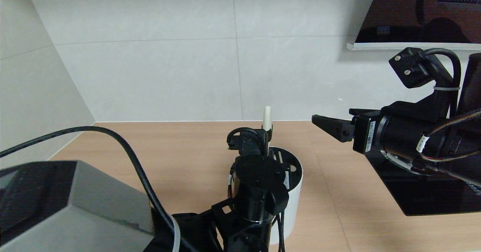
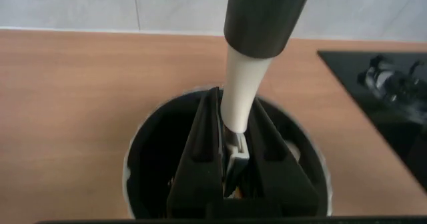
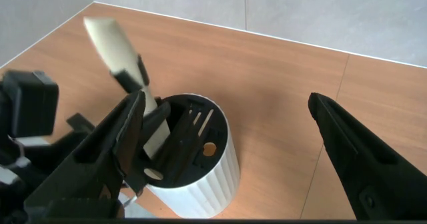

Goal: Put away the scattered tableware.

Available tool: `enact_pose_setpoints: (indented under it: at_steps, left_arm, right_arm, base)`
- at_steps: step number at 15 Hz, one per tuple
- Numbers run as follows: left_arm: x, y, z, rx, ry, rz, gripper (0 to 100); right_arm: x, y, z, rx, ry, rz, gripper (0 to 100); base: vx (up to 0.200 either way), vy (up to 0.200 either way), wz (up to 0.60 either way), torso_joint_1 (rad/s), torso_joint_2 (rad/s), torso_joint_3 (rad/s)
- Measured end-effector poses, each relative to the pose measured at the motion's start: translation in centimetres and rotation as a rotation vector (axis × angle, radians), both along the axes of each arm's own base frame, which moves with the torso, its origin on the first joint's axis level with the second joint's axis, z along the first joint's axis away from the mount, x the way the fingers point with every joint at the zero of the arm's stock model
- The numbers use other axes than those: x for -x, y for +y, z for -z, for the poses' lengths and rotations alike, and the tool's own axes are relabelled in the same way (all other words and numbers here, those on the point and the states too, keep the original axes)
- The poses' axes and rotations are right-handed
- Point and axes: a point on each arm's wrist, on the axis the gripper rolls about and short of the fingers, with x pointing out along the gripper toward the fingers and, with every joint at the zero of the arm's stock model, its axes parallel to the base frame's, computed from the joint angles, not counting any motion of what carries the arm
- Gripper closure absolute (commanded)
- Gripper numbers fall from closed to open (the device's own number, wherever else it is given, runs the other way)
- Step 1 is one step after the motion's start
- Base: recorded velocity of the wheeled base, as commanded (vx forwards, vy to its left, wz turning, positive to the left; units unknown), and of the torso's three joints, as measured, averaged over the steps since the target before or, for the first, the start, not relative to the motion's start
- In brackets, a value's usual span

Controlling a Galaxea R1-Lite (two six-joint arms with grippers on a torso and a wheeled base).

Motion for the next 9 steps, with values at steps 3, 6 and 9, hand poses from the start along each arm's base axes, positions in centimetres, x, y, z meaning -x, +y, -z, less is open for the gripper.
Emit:
enact_pose_setpoints:
  at_steps: [3, 6, 9]
  left_arm:
    - [0.30, 0.02, 0.33, -0.007, 0.005, 0.006, 100]
    - [0.34, 0.00, 0.47, -0.011, 0.007, 0.008, 100]
    - [0.38, 0.06, 0.65, -0.018, 0.011, 0.008, 0]
  right_arm:
    - [-0.02, 0.02, 0.02, 0.001, 0.000, 0.000, 0]
    - [-0.03, 0.02, 0.03, 0.001, 0.001, 0.000, 0]
    - [-0.03, 0.03, 0.04, 0.001, 0.001, 0.000, 0]
  base:
    - [0.000, 0.000, 0.00, 0.000, 0.00, 0.000]
    - [0.000, 0.000, 0.00, 0.000, 0.00, 0.000]
    - [0.000, 0.000, 0.00, 0.000, 0.00, 0.000]
